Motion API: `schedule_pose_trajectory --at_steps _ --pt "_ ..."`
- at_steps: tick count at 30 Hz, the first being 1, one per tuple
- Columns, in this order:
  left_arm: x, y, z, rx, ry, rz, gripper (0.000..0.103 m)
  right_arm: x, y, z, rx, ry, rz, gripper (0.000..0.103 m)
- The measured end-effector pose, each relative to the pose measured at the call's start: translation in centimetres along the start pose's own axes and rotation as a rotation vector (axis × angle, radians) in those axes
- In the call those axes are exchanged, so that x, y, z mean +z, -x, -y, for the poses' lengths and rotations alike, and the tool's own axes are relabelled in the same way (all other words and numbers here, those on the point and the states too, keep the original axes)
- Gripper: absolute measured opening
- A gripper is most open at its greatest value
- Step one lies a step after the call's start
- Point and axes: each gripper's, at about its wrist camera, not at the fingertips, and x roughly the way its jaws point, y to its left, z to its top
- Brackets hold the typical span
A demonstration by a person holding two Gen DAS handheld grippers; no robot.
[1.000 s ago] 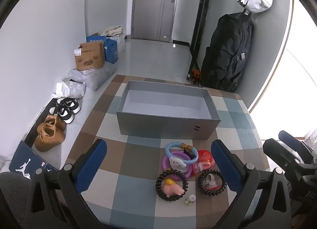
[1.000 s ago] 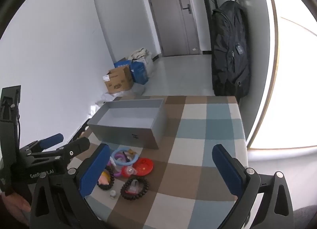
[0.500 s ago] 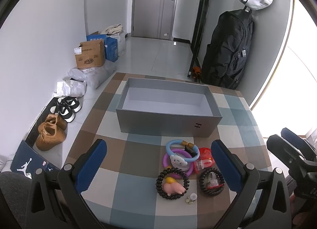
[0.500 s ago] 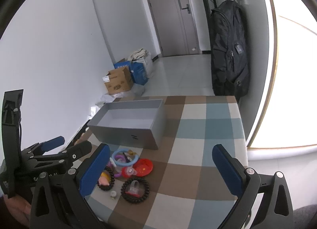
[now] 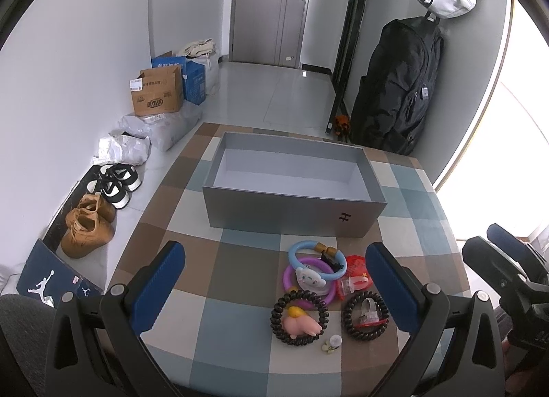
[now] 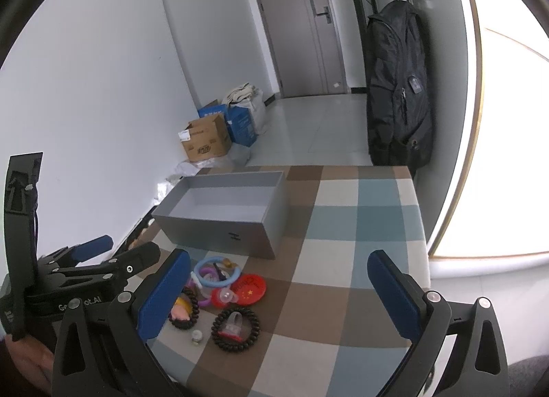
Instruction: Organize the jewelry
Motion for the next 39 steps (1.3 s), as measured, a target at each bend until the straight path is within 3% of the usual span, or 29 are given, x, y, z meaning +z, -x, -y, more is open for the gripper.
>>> schedule_pose_trajectory --at_steps 11,21,29,37,39 --pt "-0.5 -0.8 -0.2 0.001 0.0 -0.052 0.102 0.1 -0.2 -0.2 -0.002 0.003 -0.011 0.103" --pt "-2.0 -3.1 -1.2 -0.062 0.03 -0.236 0.101 0.5 -0.9 0.6 -0.007 -0.023 -0.03 0.103" --pt "-3.1 -4.1 0.1 -0.027 -0.042 -0.309 0.101 0.5 -2.1 1.2 -0.006 -0.072 -0.101 0.103" --pt "-3.4 -4.7 0.8 -0.011 -0.079 -0.37 0.08 0.6 -2.5 2.7 0.008 -0.17 -0.129 0.103" --pt "-3.3 -4.5 1.1 -0.017 -0.09 -0.369 0.068 0.6 -2.4 2.7 0.015 -0.17 -0.122 0.103"
